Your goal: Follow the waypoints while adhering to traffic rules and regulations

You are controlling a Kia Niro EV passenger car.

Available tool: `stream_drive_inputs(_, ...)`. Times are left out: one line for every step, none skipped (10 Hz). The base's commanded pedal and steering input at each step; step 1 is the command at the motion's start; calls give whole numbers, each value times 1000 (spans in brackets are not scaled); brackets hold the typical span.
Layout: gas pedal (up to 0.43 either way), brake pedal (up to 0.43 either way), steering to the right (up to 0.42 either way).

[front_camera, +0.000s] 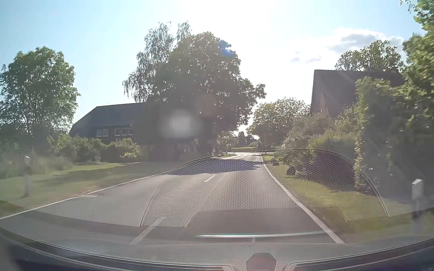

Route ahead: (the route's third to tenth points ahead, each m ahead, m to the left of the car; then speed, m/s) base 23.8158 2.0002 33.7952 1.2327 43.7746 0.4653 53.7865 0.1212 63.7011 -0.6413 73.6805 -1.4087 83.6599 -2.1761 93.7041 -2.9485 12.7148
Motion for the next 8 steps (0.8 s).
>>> stream_drive_inputs(130, 6, 16)
stream_drive_inputs(130, 6, 17)
stream_drive_inputs(130, 6, 16)
stream_drive_inputs(130, 6, 13)
stream_drive_inputs(130, 6, 13)
stream_drive_inputs(118, 6, 13)
stream_drive_inputs(118, 6, 12)
stream_drive_inputs(118, 6, 9)
